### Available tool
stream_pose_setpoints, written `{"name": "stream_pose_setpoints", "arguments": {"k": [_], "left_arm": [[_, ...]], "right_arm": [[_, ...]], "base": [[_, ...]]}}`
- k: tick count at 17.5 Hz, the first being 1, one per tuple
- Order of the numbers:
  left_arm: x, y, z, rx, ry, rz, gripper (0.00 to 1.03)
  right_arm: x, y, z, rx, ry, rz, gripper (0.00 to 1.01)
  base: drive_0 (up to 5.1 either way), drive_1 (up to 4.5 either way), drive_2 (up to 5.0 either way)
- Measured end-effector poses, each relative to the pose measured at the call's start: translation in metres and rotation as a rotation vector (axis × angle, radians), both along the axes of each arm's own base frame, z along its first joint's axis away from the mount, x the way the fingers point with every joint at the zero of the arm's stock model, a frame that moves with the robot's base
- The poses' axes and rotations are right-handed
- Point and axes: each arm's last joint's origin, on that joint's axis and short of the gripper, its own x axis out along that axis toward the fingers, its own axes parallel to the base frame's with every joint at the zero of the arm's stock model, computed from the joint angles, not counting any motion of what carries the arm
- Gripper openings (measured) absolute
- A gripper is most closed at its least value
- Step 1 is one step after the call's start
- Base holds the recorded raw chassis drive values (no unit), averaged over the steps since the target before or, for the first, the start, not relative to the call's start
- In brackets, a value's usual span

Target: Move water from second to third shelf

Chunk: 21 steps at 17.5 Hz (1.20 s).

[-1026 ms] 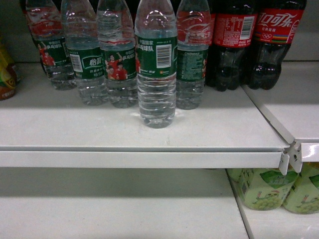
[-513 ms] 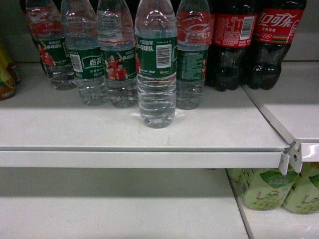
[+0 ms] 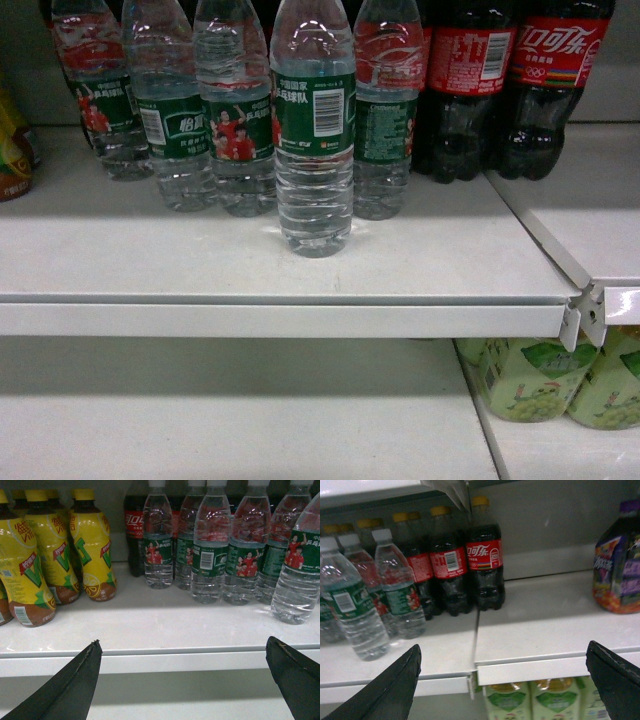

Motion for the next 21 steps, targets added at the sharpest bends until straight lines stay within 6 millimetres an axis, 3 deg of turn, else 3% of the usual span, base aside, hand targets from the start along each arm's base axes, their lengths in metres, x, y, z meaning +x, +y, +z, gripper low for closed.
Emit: {"name": "stream_pose_setpoints", "arguments": {"k": [3,4,7,10,11,14,21], "left_arm": [[0.000,0.000,0.000,0.000,0.000,0.000,0.98],[0.000,0.000,0.000,0.000,0.000,0.000,0.98],[0.000,0.000,0.000,0.000,0.000,0.000,0.98],[0.000,0.000,0.000,0.000,0.000,0.000,0.98],[0.000,0.000,0.000,0.000,0.000,0.000,0.98],[0.000,0.000,0.000,0.000,0.000,0.000,0.98],[0.000,0.000,0.000,0.000,0.000,0.000,0.98]], "right_arm": [[0.003,-0.005,0.006,0.200,-0.002,0.020,0.98],[0.009,-0.006,0.021,0.211,-0.047,0.035,0.98],[0.048,0.006,0.074,0.177,-0.131,0.138,0.98],[0.091,0.028,0.092,0.145,-0.069,0.208,0.98],[0.101,0.039,0.088,0.127,-0.035,0.252,0.98],[0.123,0.079,0.051,0.031,0.101,0.361,0.98],[0.136,0.096,0.027,-0.023,0.179,0.380,0.98]], "base": [[0.0,0.00,0.0],[0.0,0.00,0.0],[0.0,0.00,0.0],[0.0,0.00,0.0],[0.0,0.00,0.0],[0.0,0.00,0.0],[0.0,0.00,0.0]]}}
